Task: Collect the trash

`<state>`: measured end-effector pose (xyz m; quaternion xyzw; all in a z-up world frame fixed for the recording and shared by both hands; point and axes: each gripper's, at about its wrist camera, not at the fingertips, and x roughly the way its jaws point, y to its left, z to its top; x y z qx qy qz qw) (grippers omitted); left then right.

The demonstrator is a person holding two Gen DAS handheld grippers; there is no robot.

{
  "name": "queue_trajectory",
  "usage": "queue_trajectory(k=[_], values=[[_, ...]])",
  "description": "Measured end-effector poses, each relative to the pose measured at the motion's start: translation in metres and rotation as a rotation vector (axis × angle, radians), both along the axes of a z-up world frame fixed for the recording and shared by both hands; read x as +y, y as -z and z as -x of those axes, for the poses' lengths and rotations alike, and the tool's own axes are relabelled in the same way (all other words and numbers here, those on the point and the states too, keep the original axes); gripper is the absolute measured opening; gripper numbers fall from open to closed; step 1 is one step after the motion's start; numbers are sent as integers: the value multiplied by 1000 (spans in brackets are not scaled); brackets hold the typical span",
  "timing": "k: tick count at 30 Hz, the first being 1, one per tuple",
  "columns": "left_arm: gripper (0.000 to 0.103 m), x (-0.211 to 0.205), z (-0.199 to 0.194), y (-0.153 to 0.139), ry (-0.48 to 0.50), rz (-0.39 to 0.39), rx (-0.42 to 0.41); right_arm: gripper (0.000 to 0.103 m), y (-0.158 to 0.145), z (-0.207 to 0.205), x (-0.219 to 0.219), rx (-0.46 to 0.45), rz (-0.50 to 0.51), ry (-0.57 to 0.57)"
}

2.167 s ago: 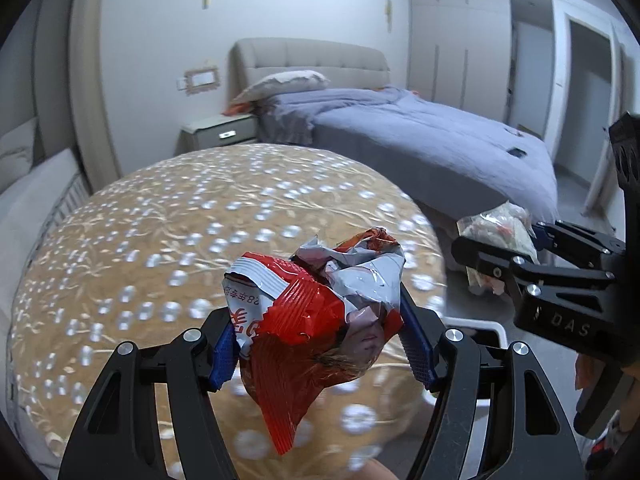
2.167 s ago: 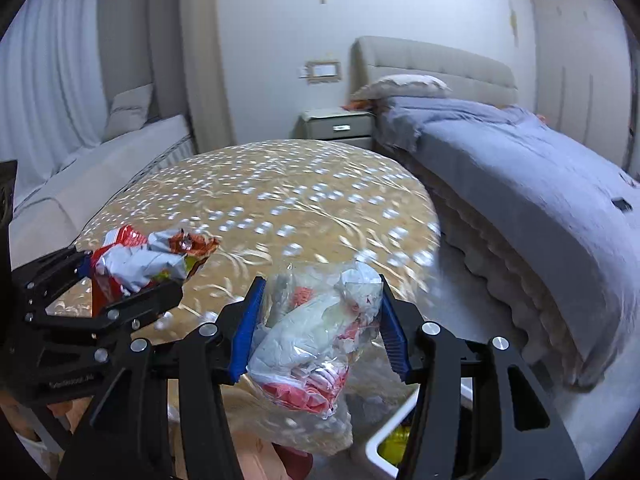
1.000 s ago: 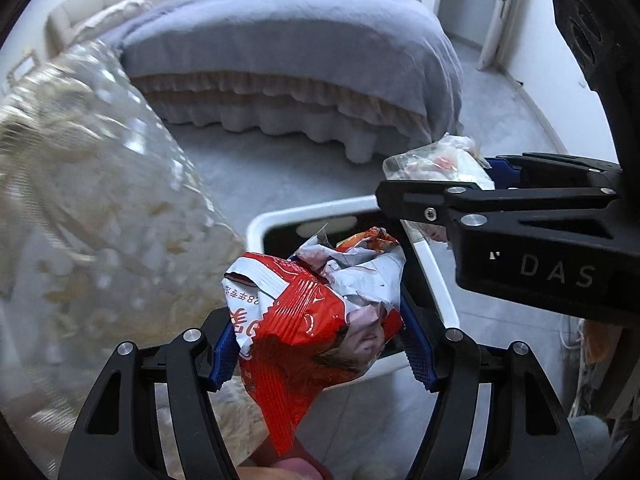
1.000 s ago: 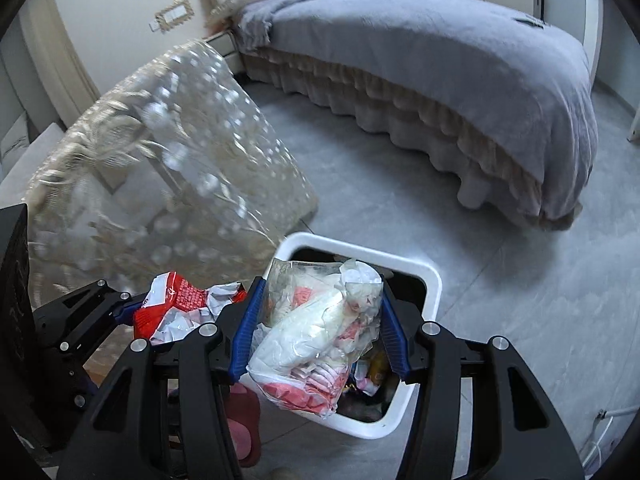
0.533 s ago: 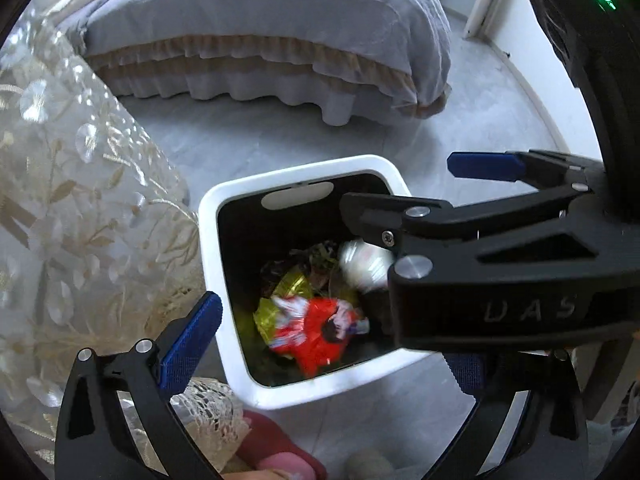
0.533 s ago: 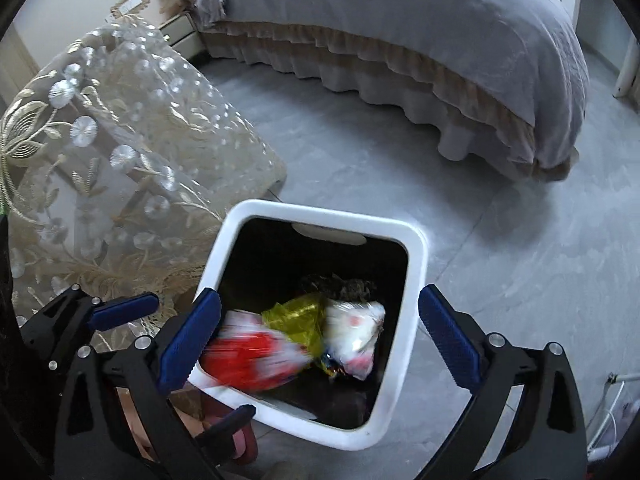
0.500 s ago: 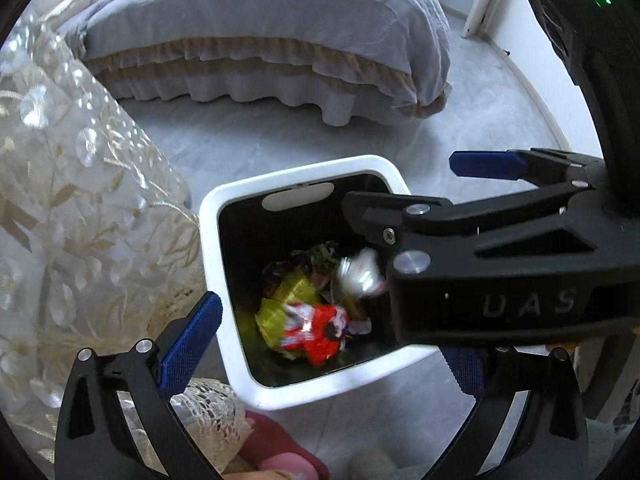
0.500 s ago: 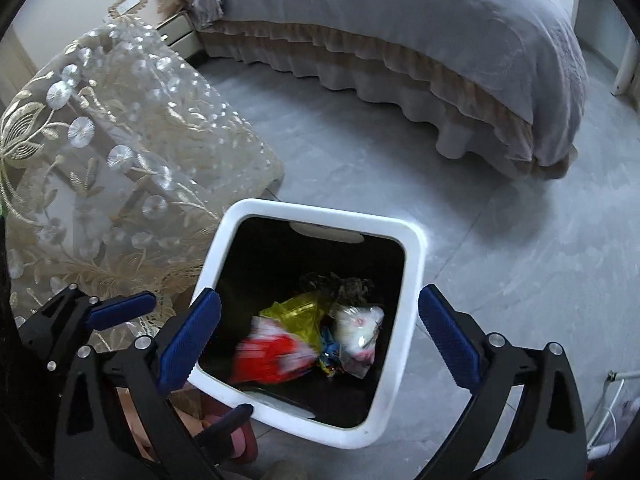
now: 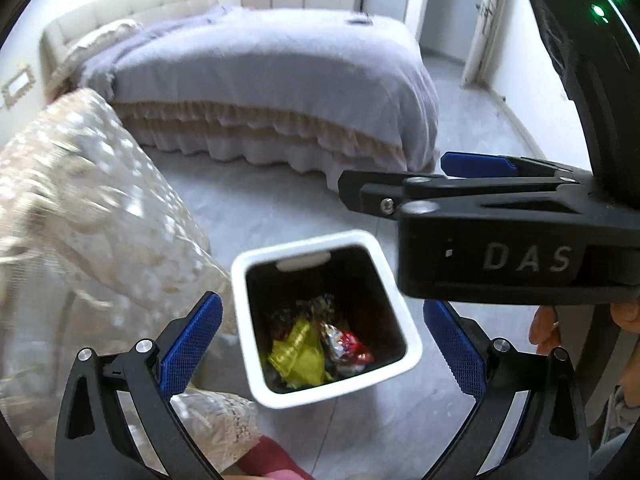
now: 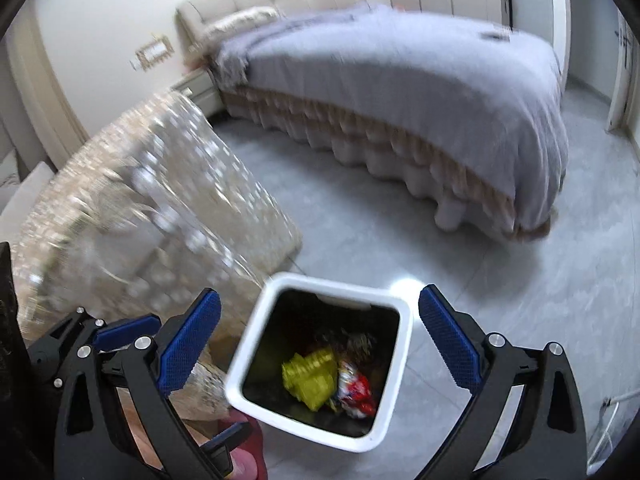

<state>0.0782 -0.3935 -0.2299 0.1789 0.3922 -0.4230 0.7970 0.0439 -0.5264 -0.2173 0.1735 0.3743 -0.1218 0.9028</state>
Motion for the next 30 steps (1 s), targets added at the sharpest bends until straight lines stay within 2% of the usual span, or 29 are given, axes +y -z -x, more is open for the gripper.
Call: queue_trajectory(k=[7, 10, 15, 20, 23, 28, 30], values=[[98, 48, 4, -64, -80, 94, -96, 99, -70, 9, 34, -170, 117, -65], [98, 76, 1, -88, -126, 138, -121, 98, -90, 7, 50, -231, 144, -98], [98, 130, -7, -114, -260, 153, -211, 98, -114, -4, 85, -310, 158, -152], [98, 190, -12, -133, -397, 196, -241, 99, -136, -16, 127, -383, 144, -238], [98, 224, -12, -144, -496, 190, -282, 99, -146, -21, 157, -416, 159, -288], [98, 280, -9, -158, -619, 228, -277, 99, -160, -28, 204, -465, 155, -373], [98, 302, -6, -165, -686, 225, -316, 99, -166, -29, 219, -485, 154, -395]])
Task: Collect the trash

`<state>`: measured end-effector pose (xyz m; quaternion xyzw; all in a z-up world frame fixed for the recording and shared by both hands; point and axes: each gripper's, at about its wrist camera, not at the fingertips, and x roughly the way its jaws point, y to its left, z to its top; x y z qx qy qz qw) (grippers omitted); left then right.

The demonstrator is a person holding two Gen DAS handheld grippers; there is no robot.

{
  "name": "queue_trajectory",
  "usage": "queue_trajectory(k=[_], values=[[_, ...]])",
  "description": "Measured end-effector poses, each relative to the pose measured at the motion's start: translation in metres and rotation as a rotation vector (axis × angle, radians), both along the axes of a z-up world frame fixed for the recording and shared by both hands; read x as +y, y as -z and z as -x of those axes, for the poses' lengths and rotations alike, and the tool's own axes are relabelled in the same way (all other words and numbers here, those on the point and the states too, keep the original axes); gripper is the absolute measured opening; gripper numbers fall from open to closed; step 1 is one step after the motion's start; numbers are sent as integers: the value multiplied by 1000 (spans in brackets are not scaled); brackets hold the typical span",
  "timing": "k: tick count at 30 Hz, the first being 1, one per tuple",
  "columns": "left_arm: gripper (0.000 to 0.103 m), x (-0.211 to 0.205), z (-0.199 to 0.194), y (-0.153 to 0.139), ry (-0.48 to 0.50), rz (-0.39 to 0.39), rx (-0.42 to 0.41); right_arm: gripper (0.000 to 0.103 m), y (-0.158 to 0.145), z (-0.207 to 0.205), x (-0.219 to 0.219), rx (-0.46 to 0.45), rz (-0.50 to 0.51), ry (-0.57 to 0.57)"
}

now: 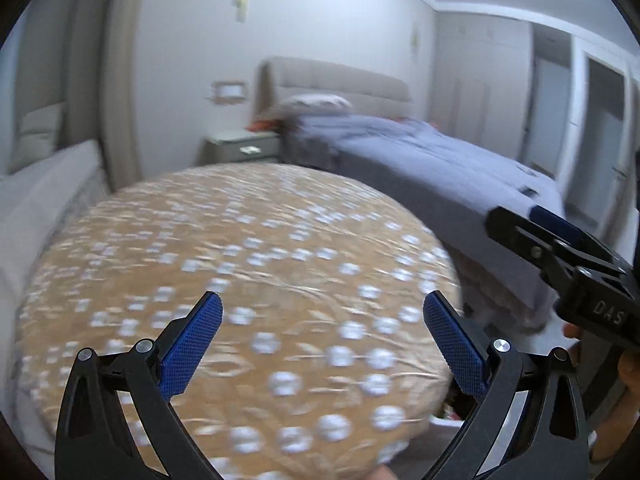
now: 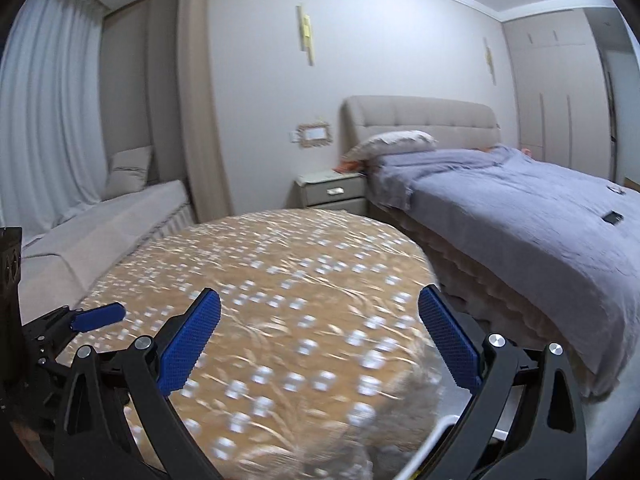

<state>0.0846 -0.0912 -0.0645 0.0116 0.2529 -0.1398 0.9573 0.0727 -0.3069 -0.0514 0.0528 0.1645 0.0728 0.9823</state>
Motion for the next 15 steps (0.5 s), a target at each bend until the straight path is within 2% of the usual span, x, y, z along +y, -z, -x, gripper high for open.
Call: queue_trajectory(k=[4, 10, 15], values=[[98, 37, 12, -15, -96, 14, -46, 99, -10, 0, 33, -41, 24, -45], [98, 78, 23, -32, -205, 19, -104, 99, -17, -3, 62, -35, 26, -117], [98, 97, 29, -43, -224, 26, -126, 99, -23, -8, 78, -35, 4, -111]])
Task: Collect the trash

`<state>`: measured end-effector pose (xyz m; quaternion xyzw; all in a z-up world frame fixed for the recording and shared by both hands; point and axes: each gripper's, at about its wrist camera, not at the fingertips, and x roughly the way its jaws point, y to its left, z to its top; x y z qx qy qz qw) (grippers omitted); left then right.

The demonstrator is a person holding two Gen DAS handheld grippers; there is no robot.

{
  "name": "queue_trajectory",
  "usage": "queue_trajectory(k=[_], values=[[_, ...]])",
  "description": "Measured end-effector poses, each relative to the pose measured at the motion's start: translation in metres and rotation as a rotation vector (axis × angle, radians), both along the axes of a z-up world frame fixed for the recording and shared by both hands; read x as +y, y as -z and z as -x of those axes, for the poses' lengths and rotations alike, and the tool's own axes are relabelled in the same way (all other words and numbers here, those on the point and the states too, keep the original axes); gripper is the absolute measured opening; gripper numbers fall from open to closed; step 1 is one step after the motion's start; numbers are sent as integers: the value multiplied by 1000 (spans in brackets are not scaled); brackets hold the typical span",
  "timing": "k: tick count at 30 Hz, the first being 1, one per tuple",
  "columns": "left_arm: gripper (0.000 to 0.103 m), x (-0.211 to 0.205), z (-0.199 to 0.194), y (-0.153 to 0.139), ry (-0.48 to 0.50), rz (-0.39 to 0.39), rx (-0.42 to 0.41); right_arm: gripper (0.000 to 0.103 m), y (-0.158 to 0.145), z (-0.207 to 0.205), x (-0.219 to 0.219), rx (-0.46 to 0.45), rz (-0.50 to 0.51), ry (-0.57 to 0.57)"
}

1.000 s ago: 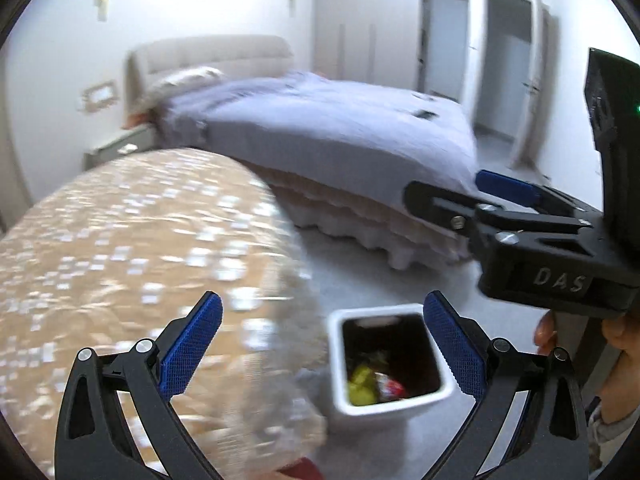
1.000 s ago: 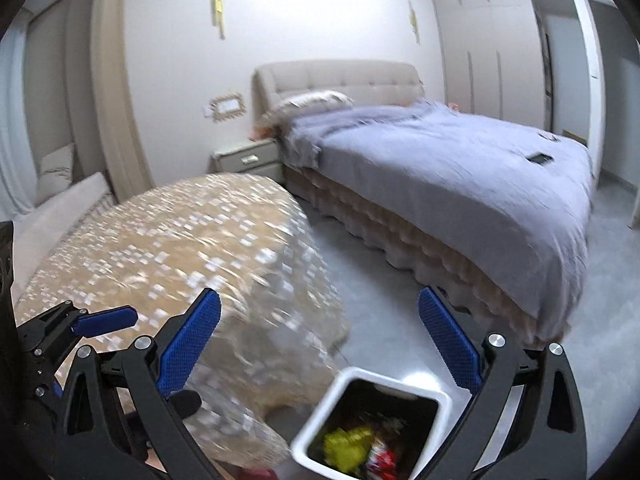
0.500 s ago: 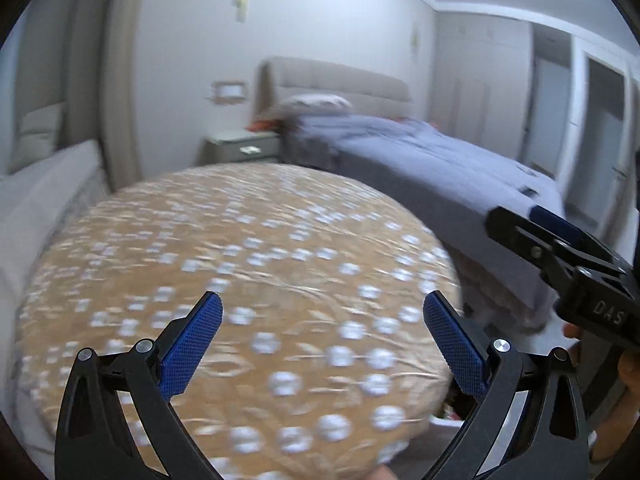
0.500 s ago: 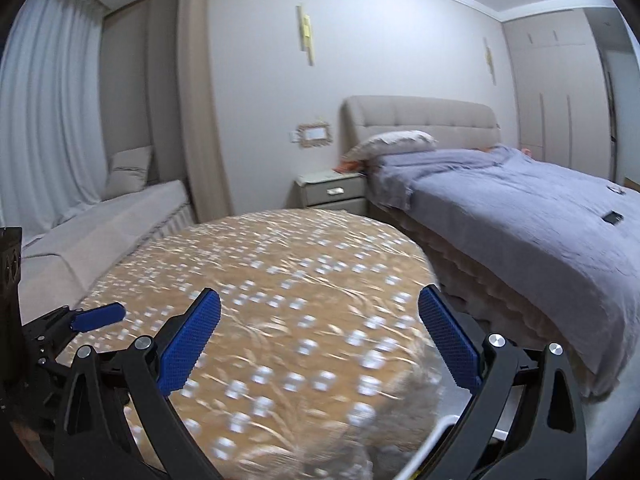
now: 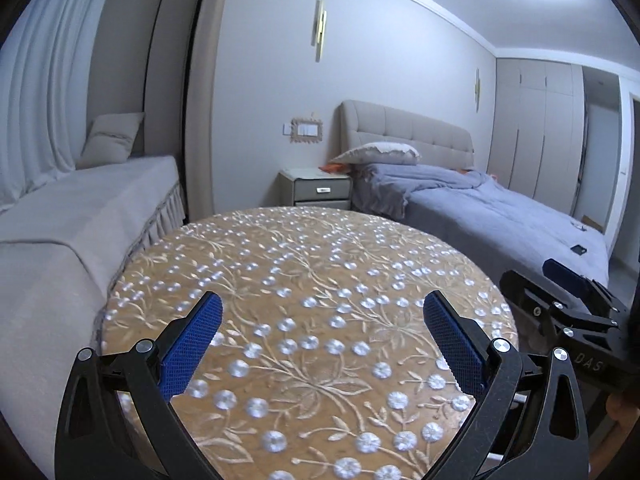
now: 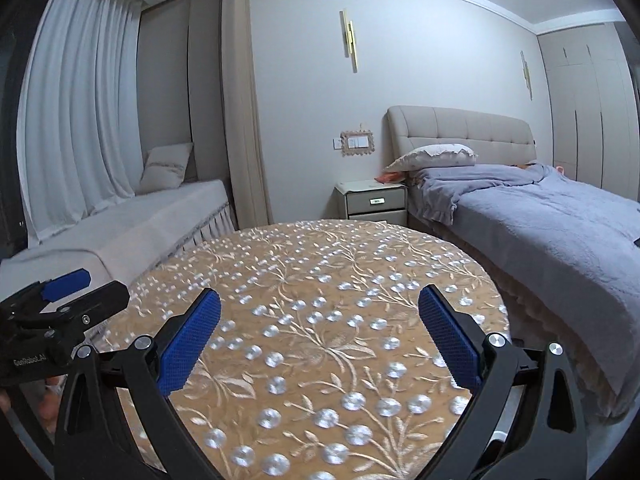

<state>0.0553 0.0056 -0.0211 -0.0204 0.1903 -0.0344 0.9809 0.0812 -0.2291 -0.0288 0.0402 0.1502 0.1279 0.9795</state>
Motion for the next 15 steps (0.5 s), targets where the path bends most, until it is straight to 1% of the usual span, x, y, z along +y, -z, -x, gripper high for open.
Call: queue_trajectory(k=[3, 8, 11, 15], values=[[98, 4, 4, -6, -29, -19, -23, 99, -1, 0, 2, 4, -33, -5], [98, 11, 7, -11, -18, 27, -29, 99, -5, 3, 9, -4, -18, -18], [98, 11, 5, -13, -42, 3, -35, 99, -7, 6, 9, -20, -14, -17], [98, 6, 7, -15, -22, -12, -39, 99, -8, 5, 11, -27, -8, -19]])
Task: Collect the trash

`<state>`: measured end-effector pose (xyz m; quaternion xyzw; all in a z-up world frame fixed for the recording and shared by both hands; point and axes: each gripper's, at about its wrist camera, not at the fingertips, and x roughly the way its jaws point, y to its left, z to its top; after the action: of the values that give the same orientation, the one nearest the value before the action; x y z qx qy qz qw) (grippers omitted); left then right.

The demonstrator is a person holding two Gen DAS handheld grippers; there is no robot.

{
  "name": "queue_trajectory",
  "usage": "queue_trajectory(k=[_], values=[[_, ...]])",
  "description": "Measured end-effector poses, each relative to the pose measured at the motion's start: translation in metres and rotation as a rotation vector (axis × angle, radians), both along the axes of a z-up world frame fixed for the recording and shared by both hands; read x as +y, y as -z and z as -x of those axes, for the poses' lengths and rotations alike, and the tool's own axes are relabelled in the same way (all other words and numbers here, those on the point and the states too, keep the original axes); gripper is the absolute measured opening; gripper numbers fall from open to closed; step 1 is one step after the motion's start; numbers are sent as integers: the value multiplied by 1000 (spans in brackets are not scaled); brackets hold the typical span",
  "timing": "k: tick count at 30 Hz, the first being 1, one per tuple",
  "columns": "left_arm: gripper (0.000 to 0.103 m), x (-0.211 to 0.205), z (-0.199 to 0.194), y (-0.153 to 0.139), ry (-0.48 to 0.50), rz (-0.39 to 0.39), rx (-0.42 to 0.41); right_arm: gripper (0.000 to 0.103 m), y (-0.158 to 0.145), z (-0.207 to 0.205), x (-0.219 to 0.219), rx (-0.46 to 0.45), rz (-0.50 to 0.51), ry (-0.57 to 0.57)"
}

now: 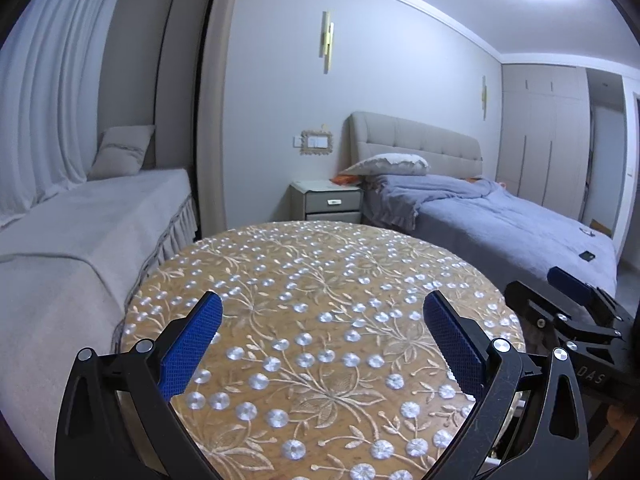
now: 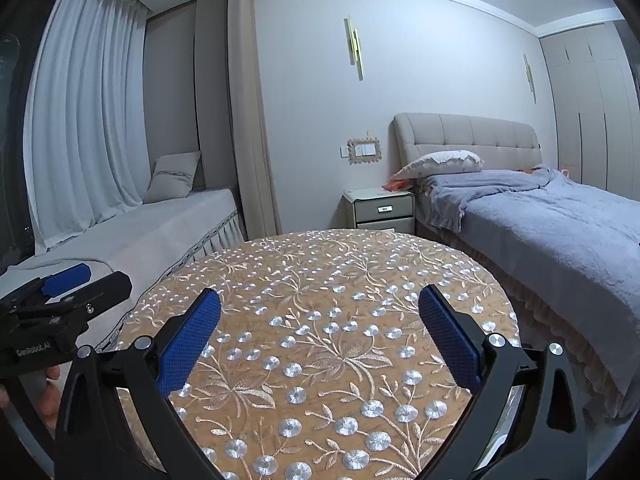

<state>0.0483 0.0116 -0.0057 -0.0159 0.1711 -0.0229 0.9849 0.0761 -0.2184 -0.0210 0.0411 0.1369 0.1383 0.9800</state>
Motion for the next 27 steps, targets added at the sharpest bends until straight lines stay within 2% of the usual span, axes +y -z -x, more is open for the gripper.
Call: queue_trajectory(k=[16, 27], values=[[98, -9, 3, -7, -26, -44, -18, 99, 0, 3, 7, -25, 26, 7], [98, -10, 3, -10, -13, -36, -23, 99, 0, 2, 6, -25, 23, 5]])
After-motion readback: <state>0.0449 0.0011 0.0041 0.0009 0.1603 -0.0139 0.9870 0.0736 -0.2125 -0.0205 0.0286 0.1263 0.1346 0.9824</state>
